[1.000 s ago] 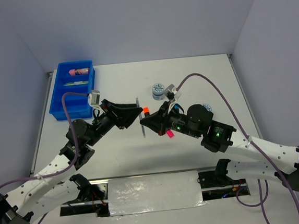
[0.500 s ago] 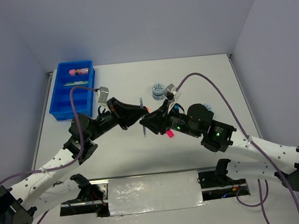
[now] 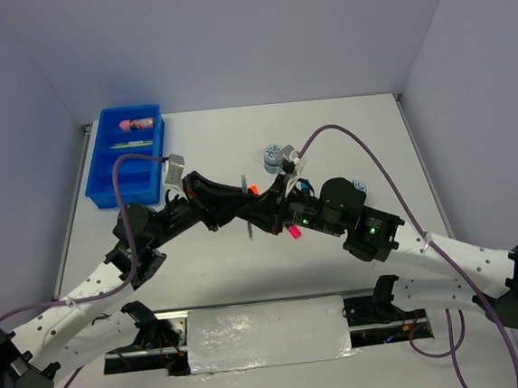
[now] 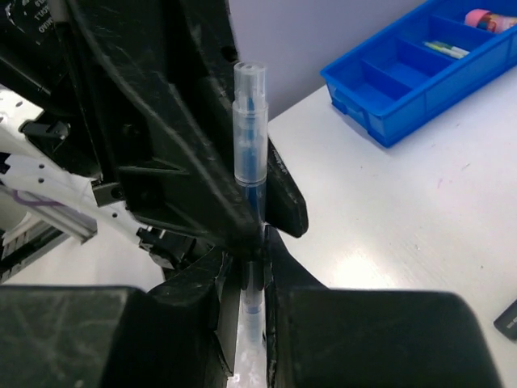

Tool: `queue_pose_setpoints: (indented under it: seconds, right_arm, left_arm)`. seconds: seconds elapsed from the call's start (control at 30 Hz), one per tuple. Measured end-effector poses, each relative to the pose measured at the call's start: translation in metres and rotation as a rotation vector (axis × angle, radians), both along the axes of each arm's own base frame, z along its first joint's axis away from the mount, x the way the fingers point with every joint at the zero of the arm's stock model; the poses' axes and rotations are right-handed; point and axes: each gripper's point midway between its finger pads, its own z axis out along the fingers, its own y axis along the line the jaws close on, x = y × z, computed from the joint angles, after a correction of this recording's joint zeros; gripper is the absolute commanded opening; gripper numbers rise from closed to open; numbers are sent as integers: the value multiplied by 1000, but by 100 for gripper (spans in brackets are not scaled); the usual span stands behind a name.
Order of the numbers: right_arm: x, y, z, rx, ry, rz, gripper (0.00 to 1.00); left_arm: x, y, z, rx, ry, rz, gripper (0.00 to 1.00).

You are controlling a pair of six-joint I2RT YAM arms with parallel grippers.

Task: Sort the stationery into containers
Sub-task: Close the pen cap on the pen.

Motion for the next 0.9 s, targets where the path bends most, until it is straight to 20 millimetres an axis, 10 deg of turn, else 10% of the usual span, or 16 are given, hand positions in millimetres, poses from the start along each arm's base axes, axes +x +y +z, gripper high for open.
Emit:
queue_pose_setpoints:
  seconds: [0.33, 0.7, 0.9]
  right_arm:
    - [1, 6, -7, -36, -6, 12, 0]
    - [3, 12, -2, -51, -3, 23, 0]
    - [6, 13, -1, -74, -5, 17, 0]
  left_arm:
    - [7, 11, 29, 13, -38, 88, 55]
    - [23, 9, 33, 63, -41, 147, 33]
    - [25, 8, 28, 77, -22, 151, 0]
